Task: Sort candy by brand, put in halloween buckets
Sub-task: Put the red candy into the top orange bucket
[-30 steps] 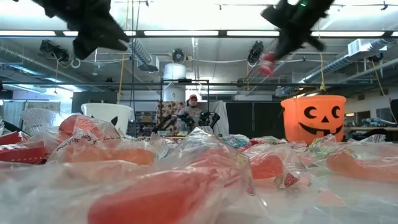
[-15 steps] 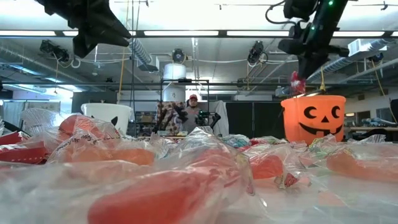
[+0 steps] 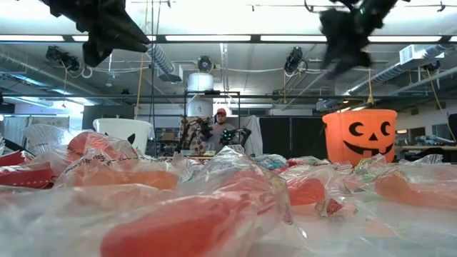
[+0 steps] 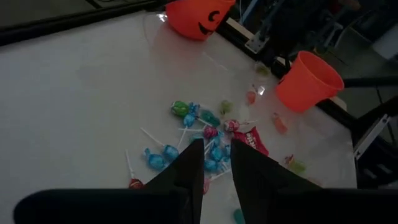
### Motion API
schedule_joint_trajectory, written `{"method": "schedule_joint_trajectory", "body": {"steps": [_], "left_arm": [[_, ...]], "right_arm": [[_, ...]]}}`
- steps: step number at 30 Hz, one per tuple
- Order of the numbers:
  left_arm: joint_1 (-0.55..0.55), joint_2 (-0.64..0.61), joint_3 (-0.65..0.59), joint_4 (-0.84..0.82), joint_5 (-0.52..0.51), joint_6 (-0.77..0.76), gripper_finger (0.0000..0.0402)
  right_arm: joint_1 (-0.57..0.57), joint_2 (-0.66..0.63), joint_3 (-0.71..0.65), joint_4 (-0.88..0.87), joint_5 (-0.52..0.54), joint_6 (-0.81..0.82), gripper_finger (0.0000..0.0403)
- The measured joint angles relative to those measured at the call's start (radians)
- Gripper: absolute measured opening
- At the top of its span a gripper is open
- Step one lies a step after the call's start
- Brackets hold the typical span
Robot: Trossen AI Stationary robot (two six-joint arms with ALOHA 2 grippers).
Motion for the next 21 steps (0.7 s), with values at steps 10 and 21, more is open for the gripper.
{"method": "schedule_joint_trajectory", "body": {"steps": [10,21], "left_arm": [[0.002,0.000,0.000,0.042,-0.014,0.181,0.0083],[0.000,0.000,0.000,0.056,0.025,0.138,0.0083]], "right_arm": [[0.393,0.223,-0.013,0.102,-0.055,-0.264,0.0206],[0.579,0.467,-0.013,0.264,-0.077,-0.414,0.0213]]}}
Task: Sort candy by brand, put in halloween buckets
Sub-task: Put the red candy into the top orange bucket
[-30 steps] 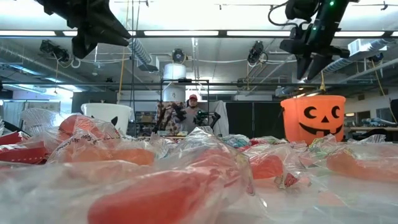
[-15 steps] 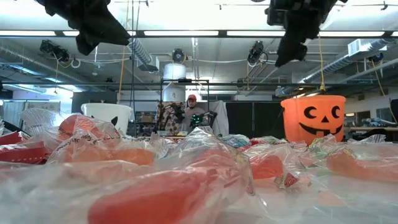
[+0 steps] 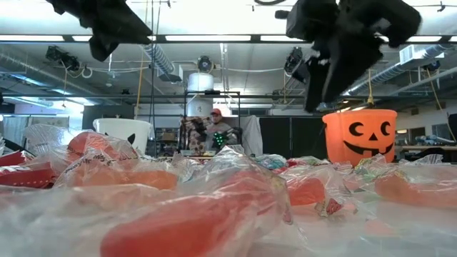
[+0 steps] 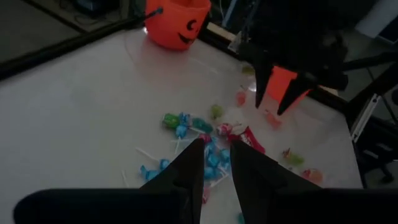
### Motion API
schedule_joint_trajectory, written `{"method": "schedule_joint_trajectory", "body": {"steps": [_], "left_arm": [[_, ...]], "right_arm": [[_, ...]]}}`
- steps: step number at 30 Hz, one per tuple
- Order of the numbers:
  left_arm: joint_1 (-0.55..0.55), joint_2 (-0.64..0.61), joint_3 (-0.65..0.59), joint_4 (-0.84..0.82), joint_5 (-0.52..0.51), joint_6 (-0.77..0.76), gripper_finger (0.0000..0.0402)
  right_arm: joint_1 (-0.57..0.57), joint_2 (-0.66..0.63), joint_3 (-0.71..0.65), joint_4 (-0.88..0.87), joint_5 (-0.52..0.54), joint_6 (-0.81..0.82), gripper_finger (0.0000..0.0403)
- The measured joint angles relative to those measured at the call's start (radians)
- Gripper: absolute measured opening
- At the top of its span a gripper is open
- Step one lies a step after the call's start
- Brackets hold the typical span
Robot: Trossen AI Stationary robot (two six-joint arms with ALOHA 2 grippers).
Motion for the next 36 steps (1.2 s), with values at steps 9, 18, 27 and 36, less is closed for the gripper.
{"method": "schedule_joint_trajectory", "body": {"steps": [9,18,27,36], "left_arm": [[0.000,0.000,0.000,-0.022,0.000,-0.040,0.0074],[0.000,0.000,0.000,-0.021,-0.004,-0.063,0.0073],[0.000,0.000,0.000,-0.021,-0.004,-0.092,0.0073],[0.000,-0.002,0.000,-0.118,-0.034,-0.294,0.0070]], "right_arm": [[0.055,0.180,0.000,0.041,0.042,-0.058,0.0216],[0.041,0.287,0.009,0.090,0.131,0.056,0.0154],[0.016,0.195,0.044,0.053,0.144,0.147,0.0023],[-0.087,-0.045,0.077,-0.069,0.384,0.229,0.0008]]}}
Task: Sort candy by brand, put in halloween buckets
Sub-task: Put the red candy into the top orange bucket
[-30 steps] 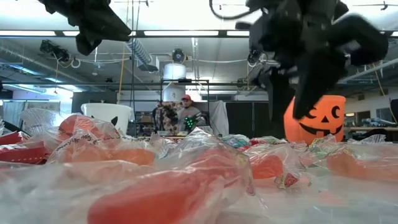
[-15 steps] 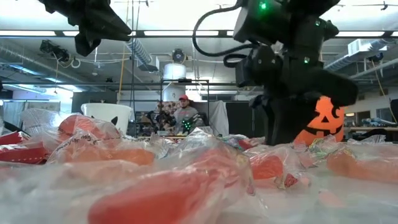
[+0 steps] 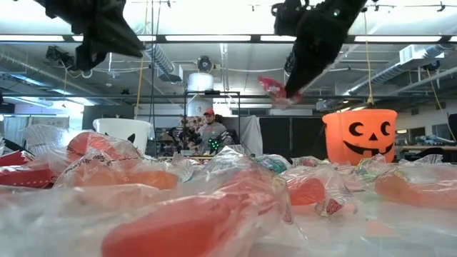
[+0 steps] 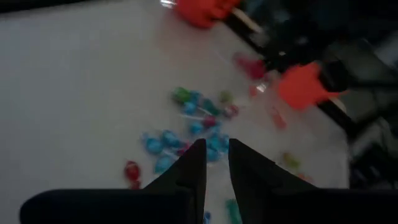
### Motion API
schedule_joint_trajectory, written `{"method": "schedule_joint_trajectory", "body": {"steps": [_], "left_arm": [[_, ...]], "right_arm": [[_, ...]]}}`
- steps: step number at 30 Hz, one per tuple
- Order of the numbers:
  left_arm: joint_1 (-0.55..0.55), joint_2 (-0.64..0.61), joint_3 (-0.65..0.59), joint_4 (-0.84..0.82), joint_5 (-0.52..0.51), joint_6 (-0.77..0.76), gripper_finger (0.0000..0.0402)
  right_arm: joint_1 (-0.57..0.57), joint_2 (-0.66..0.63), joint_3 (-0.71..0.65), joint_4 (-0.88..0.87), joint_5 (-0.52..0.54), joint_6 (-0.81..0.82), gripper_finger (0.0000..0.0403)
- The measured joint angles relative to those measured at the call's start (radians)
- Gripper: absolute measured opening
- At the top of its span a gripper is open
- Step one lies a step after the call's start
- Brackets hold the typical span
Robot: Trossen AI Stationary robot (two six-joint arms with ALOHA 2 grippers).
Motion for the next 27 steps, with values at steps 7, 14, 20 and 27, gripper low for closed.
{"method": "schedule_joint_trajectory", "body": {"steps": [7,14,20,27], "left_arm": [[0.000,-0.024,0.040,-0.092,-0.056,-0.025,0.0032],[0.000,-0.043,0.220,-0.316,-0.077,0.047,0.0007],[0.000,-0.055,0.271,-0.315,-0.090,0.125,0.0019],[0.000,-0.043,0.233,-0.305,0.069,0.170,0.0022]], "right_arm": [[-0.155,-0.169,0.000,-0.234,0.148,0.103,0.0007],[-0.388,-0.271,0.000,-0.404,0.213,0.156,0.0007],[-0.595,-0.287,0.000,-0.446,0.202,0.118,0.0014],[-0.775,-0.268,-0.001,-0.452,0.007,-0.003,0.0064]]}}
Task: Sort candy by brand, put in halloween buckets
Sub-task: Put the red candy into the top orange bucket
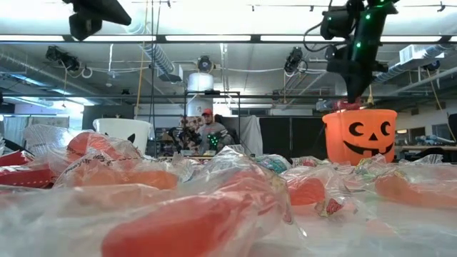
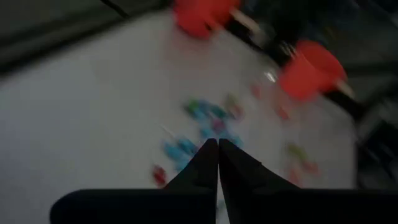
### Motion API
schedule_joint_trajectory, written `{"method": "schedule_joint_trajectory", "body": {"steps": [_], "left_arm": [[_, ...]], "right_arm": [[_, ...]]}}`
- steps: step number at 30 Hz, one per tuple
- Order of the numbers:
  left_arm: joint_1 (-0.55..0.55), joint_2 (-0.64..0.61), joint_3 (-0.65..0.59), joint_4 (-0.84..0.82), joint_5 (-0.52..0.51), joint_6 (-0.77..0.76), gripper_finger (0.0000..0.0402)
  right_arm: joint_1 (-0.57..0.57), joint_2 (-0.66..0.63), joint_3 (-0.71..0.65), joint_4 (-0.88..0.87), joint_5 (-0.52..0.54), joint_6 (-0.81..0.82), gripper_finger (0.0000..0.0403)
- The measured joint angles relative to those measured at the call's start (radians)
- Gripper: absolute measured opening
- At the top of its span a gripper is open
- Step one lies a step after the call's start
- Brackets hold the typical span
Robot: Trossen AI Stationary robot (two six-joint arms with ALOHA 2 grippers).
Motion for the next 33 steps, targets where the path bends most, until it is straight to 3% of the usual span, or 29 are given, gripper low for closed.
{"method": "schedule_joint_trajectory", "body": {"steps": [4,8,12,15,20,27,33], "left_arm": [[-0.002,0.027,-0.034,0.049,0.077,-0.016,0.0042],[-0.014,0.056,-0.072,0.070,0.099,-0.067,0.0089],[-0.026,0.087,-0.121,0.091,0.153,-0.154,0.0135],[-0.045,0.120,-0.184,0.121,0.249,-0.238,0.0152],[-0.084,0.181,-0.313,0.310,0.390,-0.348,0.0157],[-0.136,0.247,-0.421,0.478,0.399,-0.457,0.0157],[-0.203,0.357,-0.436,0.538,0.426,-0.443,0.0157]], "right_arm": [[-0.050,-0.020,0.000,0.000,-0.075,-0.005,0.0129],[-0.062,-0.054,0.000,0.012,-0.106,0.043,0.0197],[-0.035,-0.093,0.000,0.040,-0.221,0.092,0.0238],[0.000,-0.116,0.000,0.062,-0.274,0.098,0.0245],[0.047,-0.132,0.000,0.061,-0.255,0.148,0.0238],[0.109,-0.131,0.000,0.059,-0.248,0.171,0.0230],[0.144,-0.131,0.000,0.058,-0.243,0.182,0.0229]]}}
